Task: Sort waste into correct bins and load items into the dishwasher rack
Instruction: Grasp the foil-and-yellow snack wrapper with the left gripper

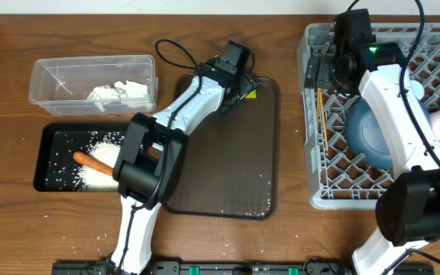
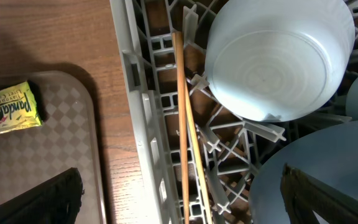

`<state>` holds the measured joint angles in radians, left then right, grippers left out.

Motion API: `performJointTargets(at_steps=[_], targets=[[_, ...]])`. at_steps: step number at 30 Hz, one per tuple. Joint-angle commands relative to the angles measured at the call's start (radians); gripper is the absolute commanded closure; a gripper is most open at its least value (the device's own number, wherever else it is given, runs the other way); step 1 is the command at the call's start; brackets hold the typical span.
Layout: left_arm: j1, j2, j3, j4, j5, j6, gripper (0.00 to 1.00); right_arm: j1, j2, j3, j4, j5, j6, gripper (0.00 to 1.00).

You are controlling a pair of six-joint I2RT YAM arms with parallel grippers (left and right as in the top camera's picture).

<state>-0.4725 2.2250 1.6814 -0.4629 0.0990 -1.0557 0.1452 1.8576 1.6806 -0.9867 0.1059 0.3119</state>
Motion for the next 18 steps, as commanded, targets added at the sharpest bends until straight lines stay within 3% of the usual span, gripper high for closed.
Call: performJointTargets(at_steps=[1, 18], targets=[[0.001, 0.019, 0.007, 0.002, -0.054, -0.023, 0.22, 0.000, -0.008, 0.003, -0.001, 0.010, 0.017, 0.01], [0.005, 0.019, 0.007, 0.024, -0.137, -0.023, 0.28, 0.000, -0.008, 0.003, -0.001, 0.010, 0.017, 0.01]])
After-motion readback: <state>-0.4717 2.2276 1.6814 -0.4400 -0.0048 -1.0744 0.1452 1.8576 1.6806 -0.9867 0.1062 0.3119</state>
